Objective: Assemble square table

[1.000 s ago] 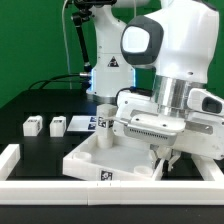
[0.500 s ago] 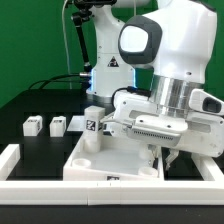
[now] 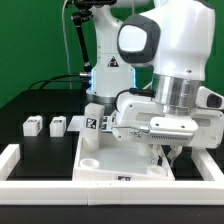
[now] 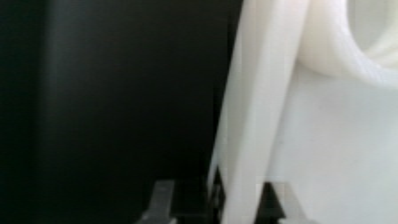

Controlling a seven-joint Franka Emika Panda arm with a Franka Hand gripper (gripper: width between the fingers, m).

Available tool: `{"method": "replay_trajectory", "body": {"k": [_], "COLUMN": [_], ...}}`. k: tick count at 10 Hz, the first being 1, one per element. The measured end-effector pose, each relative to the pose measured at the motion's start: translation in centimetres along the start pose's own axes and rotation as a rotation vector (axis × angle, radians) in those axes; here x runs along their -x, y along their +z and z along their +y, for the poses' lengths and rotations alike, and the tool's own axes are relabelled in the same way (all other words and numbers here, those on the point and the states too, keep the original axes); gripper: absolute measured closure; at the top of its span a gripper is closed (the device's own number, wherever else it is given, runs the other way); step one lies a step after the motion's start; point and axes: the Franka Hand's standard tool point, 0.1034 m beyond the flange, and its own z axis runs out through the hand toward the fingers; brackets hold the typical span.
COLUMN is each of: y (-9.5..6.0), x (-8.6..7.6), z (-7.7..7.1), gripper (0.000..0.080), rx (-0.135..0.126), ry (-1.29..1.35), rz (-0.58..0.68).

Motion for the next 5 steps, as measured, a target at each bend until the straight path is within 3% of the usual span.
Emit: {"method": "replay_trajectory", "body": {"k": [4,5], "y": [0.01,0.12], "x": [0.44,0.27], "z": [-0.28,-0.35], "gripper": [0.0725,0.0725], "rx": [-0.056,-0.056], "ry": [0.069,0.072], "rz": [0.077,0.080]}}
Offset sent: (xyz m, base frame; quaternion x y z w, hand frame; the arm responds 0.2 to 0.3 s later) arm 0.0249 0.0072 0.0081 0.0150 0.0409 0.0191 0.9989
